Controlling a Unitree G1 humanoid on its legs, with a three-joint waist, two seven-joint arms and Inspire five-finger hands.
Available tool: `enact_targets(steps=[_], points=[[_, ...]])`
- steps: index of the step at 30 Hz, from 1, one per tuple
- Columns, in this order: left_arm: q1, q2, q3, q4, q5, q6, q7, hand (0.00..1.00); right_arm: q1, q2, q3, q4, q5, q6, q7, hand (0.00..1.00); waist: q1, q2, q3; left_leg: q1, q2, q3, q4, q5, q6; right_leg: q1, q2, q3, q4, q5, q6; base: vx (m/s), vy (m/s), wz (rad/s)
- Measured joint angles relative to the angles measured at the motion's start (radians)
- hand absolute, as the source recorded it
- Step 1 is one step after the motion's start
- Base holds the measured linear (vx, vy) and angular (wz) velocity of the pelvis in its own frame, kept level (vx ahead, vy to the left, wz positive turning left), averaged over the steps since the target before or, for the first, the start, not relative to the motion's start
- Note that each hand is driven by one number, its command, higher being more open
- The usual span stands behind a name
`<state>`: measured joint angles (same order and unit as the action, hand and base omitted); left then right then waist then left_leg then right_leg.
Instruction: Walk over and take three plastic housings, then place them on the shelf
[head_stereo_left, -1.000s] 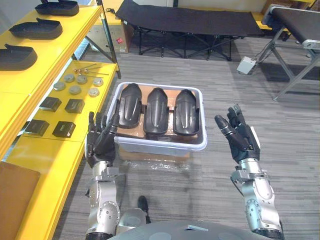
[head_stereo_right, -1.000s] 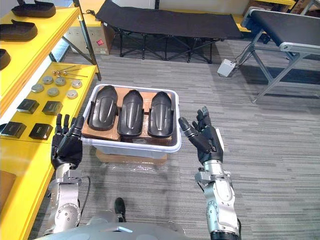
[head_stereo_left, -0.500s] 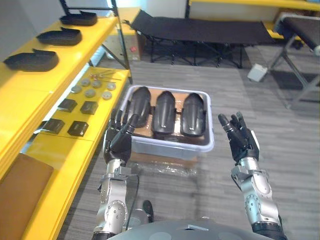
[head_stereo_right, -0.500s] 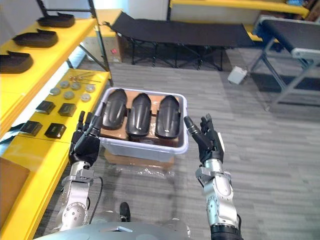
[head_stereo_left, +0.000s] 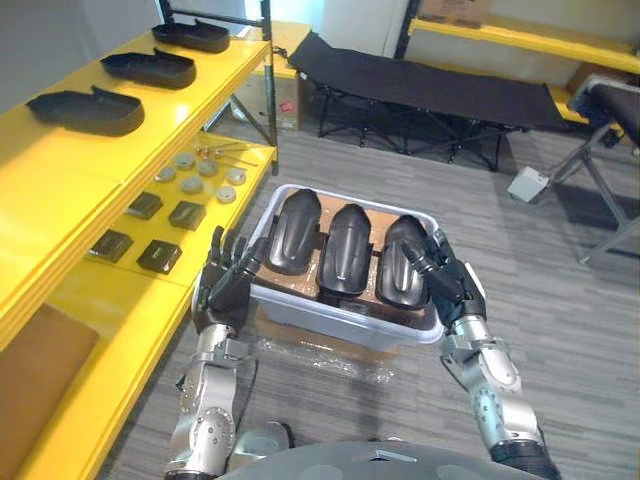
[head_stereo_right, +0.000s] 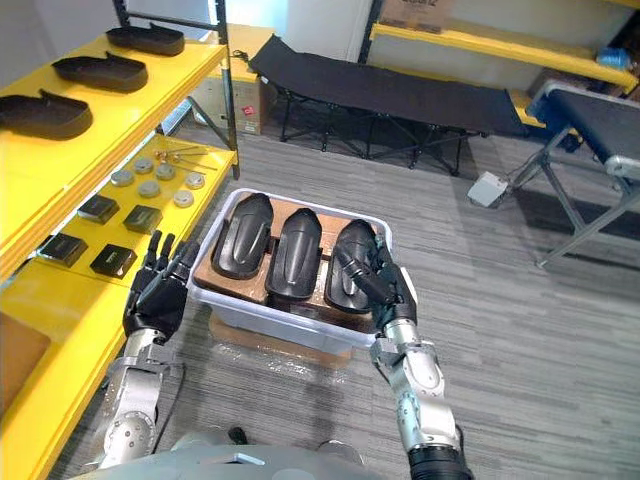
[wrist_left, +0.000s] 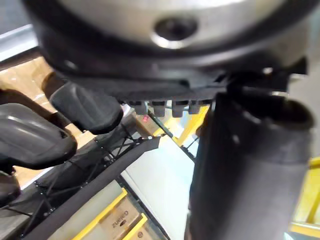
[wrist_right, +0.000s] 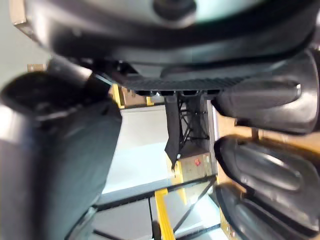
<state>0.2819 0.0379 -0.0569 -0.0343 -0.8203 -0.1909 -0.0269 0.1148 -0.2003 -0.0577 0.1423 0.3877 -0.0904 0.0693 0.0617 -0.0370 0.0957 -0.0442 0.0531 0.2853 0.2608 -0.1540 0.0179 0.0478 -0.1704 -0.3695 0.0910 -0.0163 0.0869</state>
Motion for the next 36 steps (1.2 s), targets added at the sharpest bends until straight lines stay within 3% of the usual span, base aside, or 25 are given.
enact_targets(steps=[3, 11, 18, 22, 24, 28, 30, 33, 36], points=[[0.003, -0.009, -0.019, 0.001, 0.003, 0.003, -0.006, 1.00, 0.014, 0.002, -0.046, 0.001, 0.001, 0.029, -0.044, 1.00, -0.010, 0.007, -0.003, 0.000, 0.030, 0.024, -0.007, -0.006, -0.012, -0.001, 0.036, 0.022, -0.044, 0.022, -0.019, 0.03, -0.105, -0.29], [-0.011, 0.000, -0.022, 0.001, -0.007, 0.018, -0.052, 1.00, 0.091, 0.059, -0.166, 0.019, -0.010, 0.032, -0.120, 1.00, -0.057, 0.003, 0.010, -0.021, 0.035, 0.116, -0.054, -0.005, -0.014, -0.073, 0.047, 0.104, -0.084, 0.065, -0.022, -0.04, -0.003, -0.36], [-0.126, 0.032, -0.007, 0.001, -0.013, 0.018, -0.065, 1.00, -0.082, 0.006, -0.317, 0.281, 0.009, 0.035, -0.185, 1.00, -0.055, -0.009, 0.128, -0.132, 0.050, 0.113, 0.002, 0.005, -0.005, -0.168, 0.046, 0.091, -0.067, 0.088, -0.028, -0.09, -0.006, 0.02], [-0.176, 0.060, -0.037, 0.012, 0.003, 0.019, -0.044, 1.00, -0.251, -0.084, -0.337, 0.413, 0.113, 0.009, -0.249, 1.00, -0.029, 0.004, 0.216, -0.203, 0.058, 0.076, 0.040, 0.013, 0.006, -0.217, 0.043, 0.038, -0.036, 0.090, -0.030, -0.07, -0.016, 0.20], [-0.185, 0.064, -0.049, 0.048, 0.019, 0.016, -0.019, 1.00, -0.299, -0.110, -0.333, 0.418, 0.133, -0.011, -0.266, 1.00, -0.017, 0.013, 0.229, -0.230, 0.062, 0.069, 0.056, 0.016, 0.009, -0.238, 0.041, 0.021, -0.023, 0.089, -0.030, -0.05, -0.016, 0.15], [-0.203, 0.063, -0.072, 0.144, 0.182, -0.044, 0.112, 1.00, -0.438, -0.189, -0.316, 0.458, 0.131, -0.028, -0.306, 1.00, 0.001, 0.026, 0.291, -0.261, 0.062, 0.057, 0.089, 0.020, 0.016, -0.281, 0.019, -0.015, 0.053, 0.068, -0.047, -0.05, 0.006, 0.13], [-0.189, 0.062, -0.059, 0.145, 0.206, -0.120, 0.169, 1.00, -0.486, -0.223, -0.309, 0.471, 0.128, -0.043, -0.323, 1.00, 0.024, 0.025, 0.329, -0.267, 0.060, 0.041, 0.103, 0.021, 0.016, -0.286, 0.008, -0.038, 0.093, 0.045, -0.053, -0.04, -0.011, 0.22], [-0.166, 0.064, -0.025, 0.133, 0.214, -0.217, 0.194, 1.00, -0.515, -0.253, -0.288, 0.525, 0.095, -0.053, -0.334, 1.00, 0.041, 0.025, 0.330, -0.296, 0.054, 0.018, 0.105, 0.021, 0.016, -0.315, -0.006, -0.063, 0.133, 0.022, -0.058, -0.03, -0.021, 0.27], [-0.153, 0.067, -0.002, 0.112, 0.209, -0.255, 0.193, 1.00, -0.560, -0.281, -0.264, 0.562, 0.086, -0.053, -0.332, 1.00, 0.047, 0.031, 0.339, -0.310, 0.053, 0.012, 0.114, 0.021, 0.017, -0.327, -0.011, -0.069, 0.146, 0.015, -0.063, -0.03, -0.019, 0.07]])
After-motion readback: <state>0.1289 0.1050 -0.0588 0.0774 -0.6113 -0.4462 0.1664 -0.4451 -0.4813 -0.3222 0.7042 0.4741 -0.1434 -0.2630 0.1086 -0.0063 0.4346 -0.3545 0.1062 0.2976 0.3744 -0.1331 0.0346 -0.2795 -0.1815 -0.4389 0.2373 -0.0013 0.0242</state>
